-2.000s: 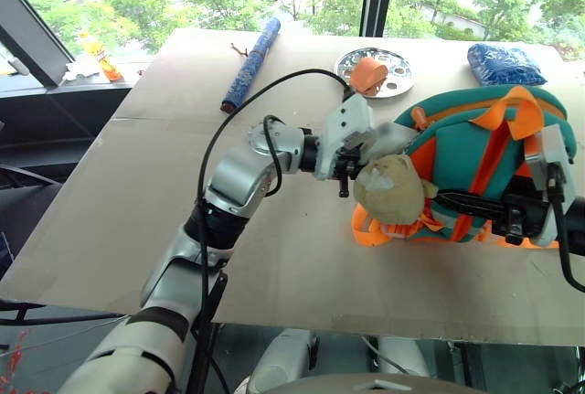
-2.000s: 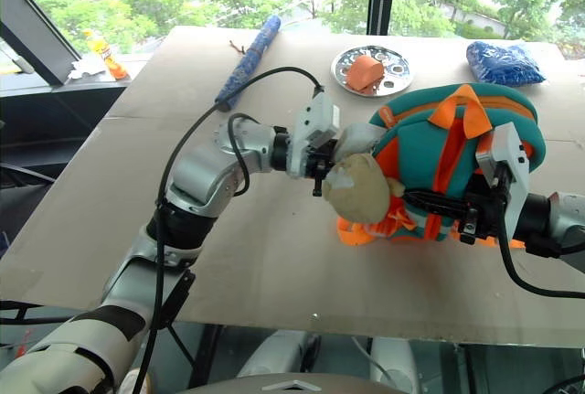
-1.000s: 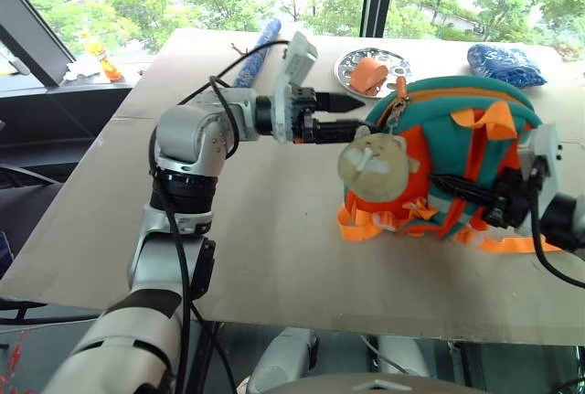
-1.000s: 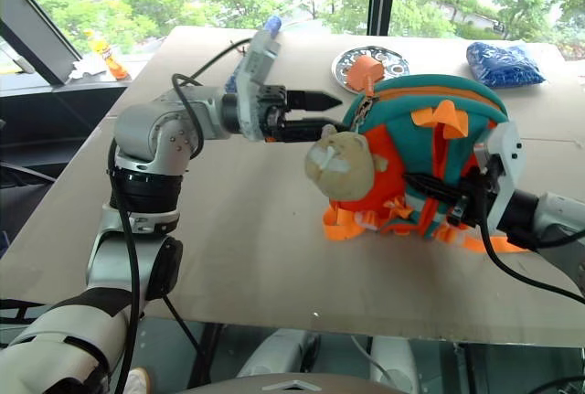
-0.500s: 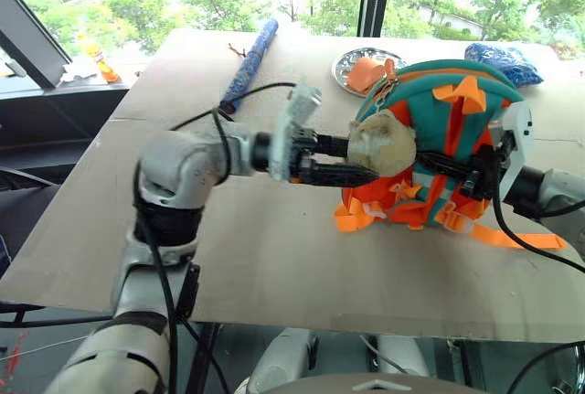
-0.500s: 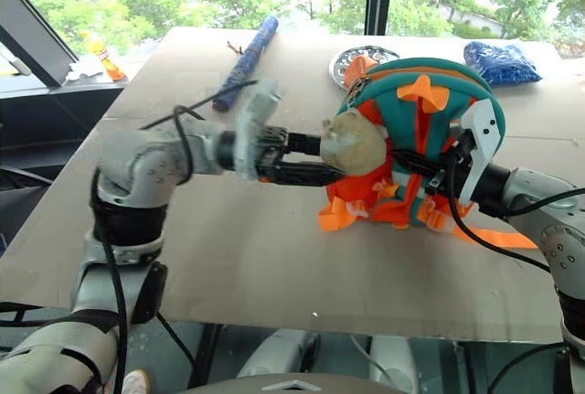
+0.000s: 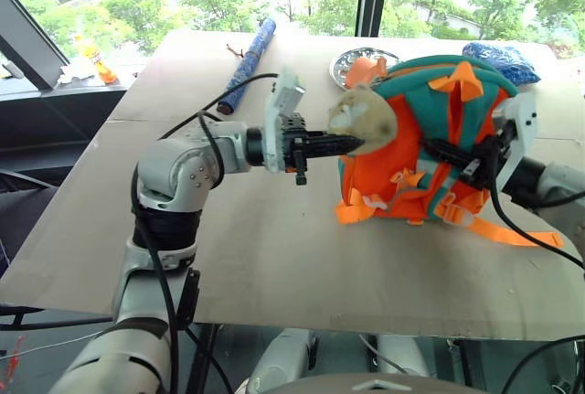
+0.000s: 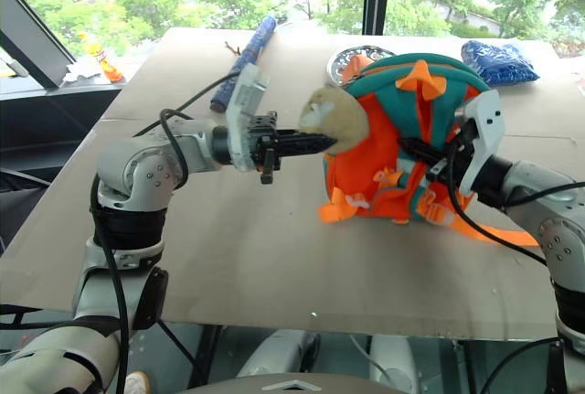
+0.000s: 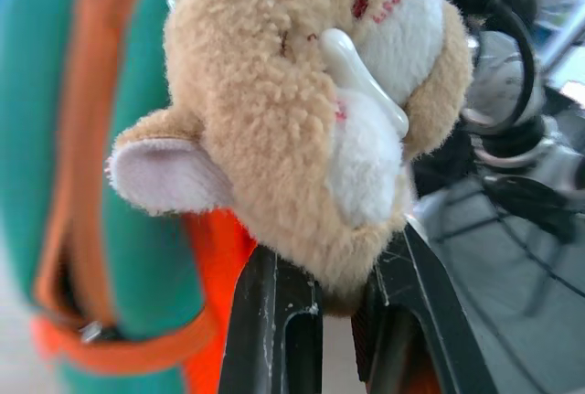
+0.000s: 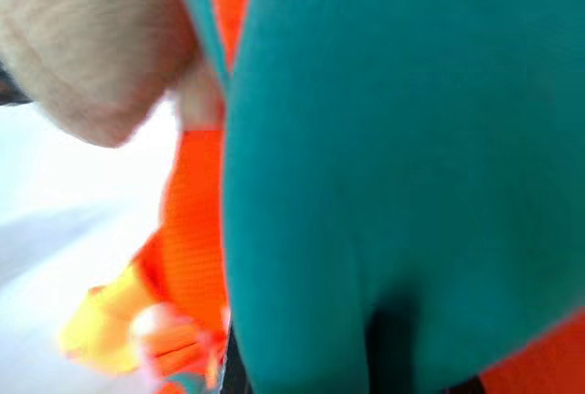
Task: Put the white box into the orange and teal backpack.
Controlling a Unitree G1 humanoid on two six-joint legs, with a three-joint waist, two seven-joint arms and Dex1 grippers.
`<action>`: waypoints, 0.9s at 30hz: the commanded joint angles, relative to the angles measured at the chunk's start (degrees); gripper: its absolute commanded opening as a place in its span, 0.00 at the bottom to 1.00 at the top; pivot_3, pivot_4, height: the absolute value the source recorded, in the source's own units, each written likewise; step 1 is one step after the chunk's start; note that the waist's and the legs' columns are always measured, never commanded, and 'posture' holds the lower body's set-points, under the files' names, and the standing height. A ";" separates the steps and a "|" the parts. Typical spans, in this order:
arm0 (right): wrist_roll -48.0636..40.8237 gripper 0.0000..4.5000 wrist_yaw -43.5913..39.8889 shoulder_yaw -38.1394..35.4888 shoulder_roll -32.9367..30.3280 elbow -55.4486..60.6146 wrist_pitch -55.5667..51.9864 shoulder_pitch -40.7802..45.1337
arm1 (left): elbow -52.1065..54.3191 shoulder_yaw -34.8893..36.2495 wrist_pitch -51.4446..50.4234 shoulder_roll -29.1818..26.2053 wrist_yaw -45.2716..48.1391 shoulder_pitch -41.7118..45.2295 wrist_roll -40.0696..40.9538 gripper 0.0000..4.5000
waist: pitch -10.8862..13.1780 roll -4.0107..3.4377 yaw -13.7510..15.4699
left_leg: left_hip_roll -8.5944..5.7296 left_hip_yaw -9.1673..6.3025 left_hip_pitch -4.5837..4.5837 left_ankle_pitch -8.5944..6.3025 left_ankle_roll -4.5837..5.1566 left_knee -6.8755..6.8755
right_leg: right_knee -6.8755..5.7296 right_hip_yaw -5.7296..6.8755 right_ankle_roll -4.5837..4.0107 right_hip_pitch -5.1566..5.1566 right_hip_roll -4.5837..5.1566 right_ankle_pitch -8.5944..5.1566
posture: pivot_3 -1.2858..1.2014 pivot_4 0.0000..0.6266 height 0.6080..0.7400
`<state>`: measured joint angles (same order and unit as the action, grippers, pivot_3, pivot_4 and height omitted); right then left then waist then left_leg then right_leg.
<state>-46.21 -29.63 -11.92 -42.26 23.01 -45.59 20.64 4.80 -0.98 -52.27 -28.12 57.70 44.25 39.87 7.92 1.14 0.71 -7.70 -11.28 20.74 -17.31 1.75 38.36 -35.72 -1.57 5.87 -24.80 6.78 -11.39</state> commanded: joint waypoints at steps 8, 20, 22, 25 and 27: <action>9.70 0.00 10.63 -5.50 3.35 -13.28 5.32 9.99 | -10.23 -7.49 15.85 -6.90 5.95 -7.58 -13.92 0.01 | -0.01 -0.02 -0.22 | -0.01 0.03 0.02 0.00 0.00 -0.07 | 0.08 0.01 0.00 -0.01 0.03 0.00 | 0.52 0.24 0.93; 10.79 0.00 16.80 -12.45 2.91 -14.33 5.69 10.40 | -10.40 -14.90 13.75 -5.82 5.17 -18.53 -18.24 0.01 | -0.03 -0.05 0.20 | -0.05 -0.11 0.06 0.00 0.01 -0.05 | 0.04 0.14 0.00 0.00 0.11 0.00 | 0.52 0.24 0.93; 10.37 0.00 16.66 -13.39 2.30 -13.51 5.27 9.99 | -11.35 -10.95 15.78 -3.67 3.91 -17.44 -16.34 0.01 | -0.04 -0.06 0.25 | -0.06 -0.08 0.03 0.00 0.01 -0.01 | 0.00 0.13 0.00 0.02 0.11 0.00 | 0.52 0.24 0.93; 9.04 0.00 16.72 -15.21 1.86 -12.51 4.35 10.80 | -13.37 -1.66 16.52 0.84 1.82 -11.48 -9.58 0.01 | -0.03 -0.05 0.47 | -0.07 -0.13 0.07 0.00 0.01 0.06 | -0.01 0.19 0.00 0.04 0.12 0.00 | 0.52 0.24 0.93; 7.51 0.00 17.33 -16.64 1.58 -12.94 3.72 13.19 | -13.91 3.52 15.07 1.80 1.87 -5.91 -4.57 0.01 | 0.01 -0.03 0.41 | -0.08 -0.18 0.14 0.00 0.01 0.08 | -0.01 0.26 0.00 0.02 0.14 0.00 | 0.52 0.24 0.93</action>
<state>-38.70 -15.67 -20.97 -38.04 9.13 -43.05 30.61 -9.33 -4.42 -36.54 -25.30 59.96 34.76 31.03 7.93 1.11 1.12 -7.77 -11.48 20.93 -17.30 1.76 38.46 -35.74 -1.29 5.86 -24.81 6.91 -11.38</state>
